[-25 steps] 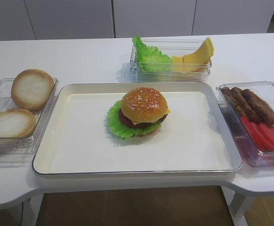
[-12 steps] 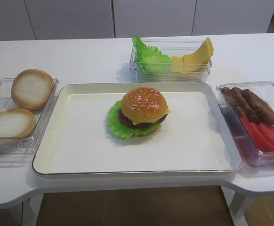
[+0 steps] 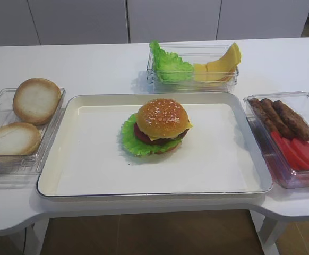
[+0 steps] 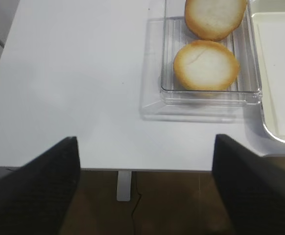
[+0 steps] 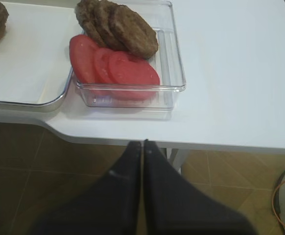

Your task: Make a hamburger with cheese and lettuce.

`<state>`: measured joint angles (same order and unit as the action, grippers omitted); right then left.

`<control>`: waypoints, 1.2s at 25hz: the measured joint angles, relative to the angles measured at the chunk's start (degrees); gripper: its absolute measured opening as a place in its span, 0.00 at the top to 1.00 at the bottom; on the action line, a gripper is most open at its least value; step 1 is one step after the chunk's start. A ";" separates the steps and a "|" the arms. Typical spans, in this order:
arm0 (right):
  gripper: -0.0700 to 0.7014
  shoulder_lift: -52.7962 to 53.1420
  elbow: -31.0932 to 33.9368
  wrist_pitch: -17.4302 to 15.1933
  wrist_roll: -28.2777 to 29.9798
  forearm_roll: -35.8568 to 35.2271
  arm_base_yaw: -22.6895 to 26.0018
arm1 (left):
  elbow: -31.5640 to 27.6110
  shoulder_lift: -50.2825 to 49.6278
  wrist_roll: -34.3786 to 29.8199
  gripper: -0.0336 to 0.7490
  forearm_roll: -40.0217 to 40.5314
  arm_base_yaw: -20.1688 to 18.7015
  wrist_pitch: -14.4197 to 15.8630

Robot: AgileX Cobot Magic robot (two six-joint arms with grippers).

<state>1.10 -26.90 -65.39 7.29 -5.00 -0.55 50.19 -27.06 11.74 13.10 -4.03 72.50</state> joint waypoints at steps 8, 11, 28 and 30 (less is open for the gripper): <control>0.88 0.00 0.00 0.00 0.00 0.00 0.00 | -3.36 8.44 -1.04 0.15 -0.78 0.00 0.22; 0.88 0.00 0.00 0.00 0.00 0.00 0.00 | -5.88 12.11 -1.04 0.15 -1.71 0.00 0.35; 0.88 0.00 0.00 0.00 0.00 0.00 0.00 | -14.61 27.06 -2.75 0.15 -4.33 0.00 0.93; 0.88 0.00 0.00 0.00 -0.10 0.00 0.00 | -15.34 27.75 -3.08 0.15 -4.67 0.00 0.93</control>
<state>1.10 -26.90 -65.39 7.18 -5.00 -0.55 34.85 0.69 8.66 8.43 -4.03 73.43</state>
